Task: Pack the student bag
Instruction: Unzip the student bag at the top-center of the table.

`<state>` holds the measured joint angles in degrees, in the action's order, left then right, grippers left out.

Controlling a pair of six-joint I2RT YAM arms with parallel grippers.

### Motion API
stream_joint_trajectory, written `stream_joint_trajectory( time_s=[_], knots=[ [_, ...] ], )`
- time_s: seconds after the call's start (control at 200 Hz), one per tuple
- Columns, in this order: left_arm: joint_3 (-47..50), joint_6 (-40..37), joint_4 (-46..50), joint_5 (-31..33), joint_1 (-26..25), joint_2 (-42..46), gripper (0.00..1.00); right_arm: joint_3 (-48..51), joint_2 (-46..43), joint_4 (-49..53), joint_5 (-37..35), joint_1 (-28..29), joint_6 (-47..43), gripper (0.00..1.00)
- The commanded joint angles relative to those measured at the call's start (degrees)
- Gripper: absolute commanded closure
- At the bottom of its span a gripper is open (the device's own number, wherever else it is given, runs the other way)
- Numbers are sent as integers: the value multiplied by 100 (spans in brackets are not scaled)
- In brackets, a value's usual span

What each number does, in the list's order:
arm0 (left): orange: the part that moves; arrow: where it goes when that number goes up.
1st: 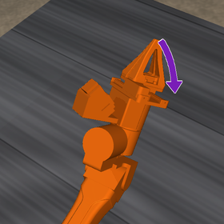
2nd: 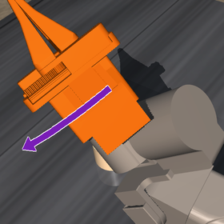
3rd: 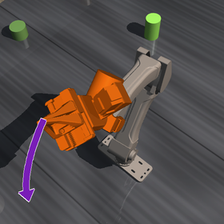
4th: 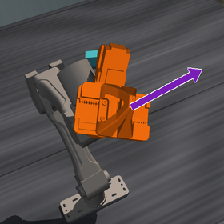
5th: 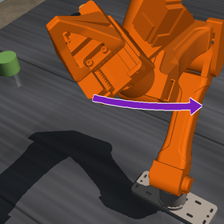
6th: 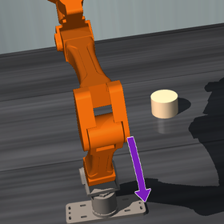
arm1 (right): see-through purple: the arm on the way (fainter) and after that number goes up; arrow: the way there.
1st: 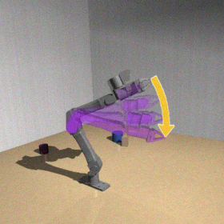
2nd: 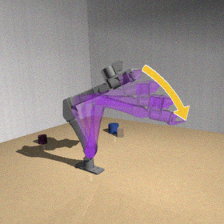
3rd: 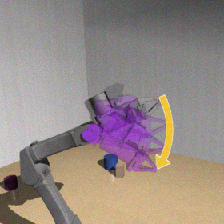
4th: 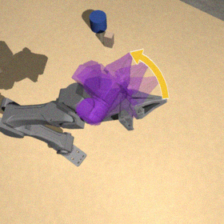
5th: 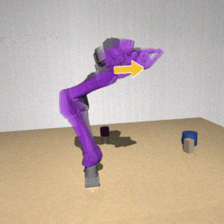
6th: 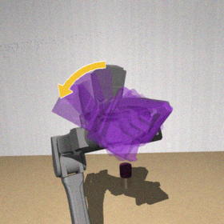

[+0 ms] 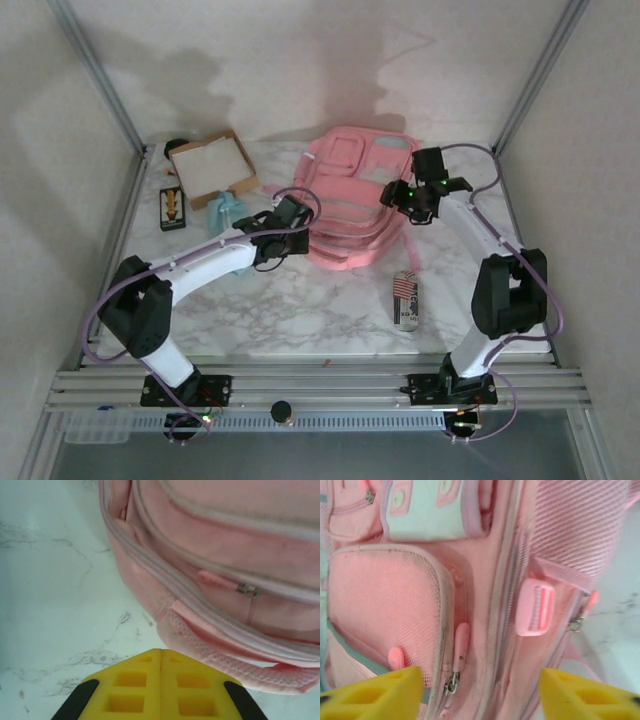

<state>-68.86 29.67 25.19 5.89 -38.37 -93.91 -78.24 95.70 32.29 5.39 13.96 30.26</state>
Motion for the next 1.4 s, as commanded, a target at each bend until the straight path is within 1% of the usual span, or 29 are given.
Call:
stream_joint_trajectory(
  time_s=[0.0, 0.03, 0.08, 0.115, 0.18, 0.23, 0.295, 0.345, 0.391, 0.566, 0.626, 0.761, 0.816, 0.946, 1.026, 1.061, 1.107, 1.192, 1.232, 1.327, 1.367, 1.397],
  knots=[
    [-390, -163, -156, -151, 49, -141, 98, -206, -293, 482, -664, 391, -431, 28],
    [-421, -149, -211, -173, 49, -154, 95, -223, -318, 482, -690, 635, -624, 27],
    [-467, -108, -250, -170, 67, -171, 94, -186, -349, 510, -938, 1053, -848, 27],
    [-495, -65, -238, -155, 83, -183, 94, -114, -339, 523, -1046, 1268, -984, 29],
    [-500, 31, -235, -128, 134, -133, 90, 57, -324, 491, -888, 1473, -1335, 33],
    [-445, 123, -265, -123, 207, -59, 88, 208, -357, 404, -949, 1691, -1623, 36],
    [-313, 218, -335, -132, 311, 84, 87, 363, -388, 237, -1238, 1987, -2124, 35],
    [-185, 281, -419, -145, 390, 200, 83, 429, -354, 123, -1352, 2136, -2517, 35],
    [-69, 329, -516, -213, 476, 289, 81, 442, -289, 32, -1265, 2213, -2851, 34],
    [248, 485, -782, -561, 778, 556, 77, 399, -26, -315, -1625, 2412, -3898, 30],
    [313, 513, -867, -682, 844, 598, 77, 403, 54, -498, -1890, 2419, -4270, 27],
    [382, 513, -1031, -958, 940, 652, 75, 192, 414, -702, -1887, 2436, -5257, 22],
    [391, 513, -1060, -1015, 962, 641, 75, 15, 624, -698, -1997, 2436, -5533, 23],
    [452, 502, -1124, -1117, 1047, 653, 74, -291, 1002, -687, -1773, 2435, -5923, 23],
    [447, 471, -1146, -1195, 1116, 631, 74, -393, 1264, -945, -2201, 2417, -6168, 25],
    [435, 452, -1138, -1188, 1136, 624, 73, -520, 1422, -963, -2343, 2410, -6268, 28],
    [426, 443, -1150, -1202, 1164, 611, 73, -597, 1571, -1156, -2670, 2410, -6370, 34],
    [427, 426, -1182, -1295, 1200, 602, 72, -548, 1614, -1528, -2759, 2367, -6647, 46],
    [426, 417, -1184, -1297, 1209, 601, 72, -465, 1573, -1736, -2742, 2350, -6796, 55],
    [418, 400, -1170, -1281, 1234, 585, 71, -433, 1476, -2010, -2710, 2322, -7107, 83],
    [392, 370, -1139, -1304, 1244, 576, 71, -460, 1417, -2083, -2669, 2314, -7227, 91],
    [375, 336, -1131, -1317, 1246, 581, 71, -487, 1361, -2143, -2600, 2300, -7295, 94]
  ],
)
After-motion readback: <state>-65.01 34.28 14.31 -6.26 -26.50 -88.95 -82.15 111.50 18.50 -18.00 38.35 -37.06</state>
